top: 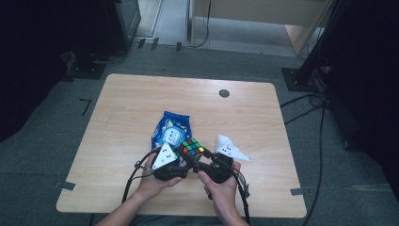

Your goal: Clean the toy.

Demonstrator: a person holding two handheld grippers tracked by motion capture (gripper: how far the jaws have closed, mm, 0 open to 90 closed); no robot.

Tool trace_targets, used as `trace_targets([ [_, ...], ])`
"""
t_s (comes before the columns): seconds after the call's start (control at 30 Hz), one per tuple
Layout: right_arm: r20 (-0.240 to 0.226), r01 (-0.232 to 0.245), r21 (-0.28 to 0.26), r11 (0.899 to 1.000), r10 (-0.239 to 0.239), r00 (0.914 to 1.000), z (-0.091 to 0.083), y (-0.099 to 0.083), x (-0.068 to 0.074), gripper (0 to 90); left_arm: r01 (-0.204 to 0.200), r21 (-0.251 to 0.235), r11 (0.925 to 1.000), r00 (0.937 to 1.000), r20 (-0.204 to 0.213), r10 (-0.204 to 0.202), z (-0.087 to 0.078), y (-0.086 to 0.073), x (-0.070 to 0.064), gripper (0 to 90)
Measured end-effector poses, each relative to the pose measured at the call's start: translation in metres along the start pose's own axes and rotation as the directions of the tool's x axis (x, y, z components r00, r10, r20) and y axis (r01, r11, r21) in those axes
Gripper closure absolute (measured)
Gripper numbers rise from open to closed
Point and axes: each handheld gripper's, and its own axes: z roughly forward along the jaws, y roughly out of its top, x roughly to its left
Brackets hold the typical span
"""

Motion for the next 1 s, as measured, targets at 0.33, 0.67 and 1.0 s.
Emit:
trace_targets([
  [0.33,0.024,0.000,0.042,0.999,-0.001,0.9997,-0.007,0.006,-0.009,34.3,-0.095,0.051,0.9942,0.9952,0.030,0.093,0.006,-0.002,-0.004,32.8],
  [0.67,-0.011,0.016,0.097,0.995,-0.015,0.9998,-0.025,0.027,-0.020,34.3,-0.181,0.067,0.9812,0.9835,0.001,0.181,0.002,-0.006,0.003,36.1],
  [1.0,-0.048,0.044,0.205,0.978,-0.035,0.9983,-0.011,0.019,-0.012,34.2,-0.256,0.095,0.9622,0.9650,-0.037,0.260,0.003,-0.007,-0.005,24.2],
])
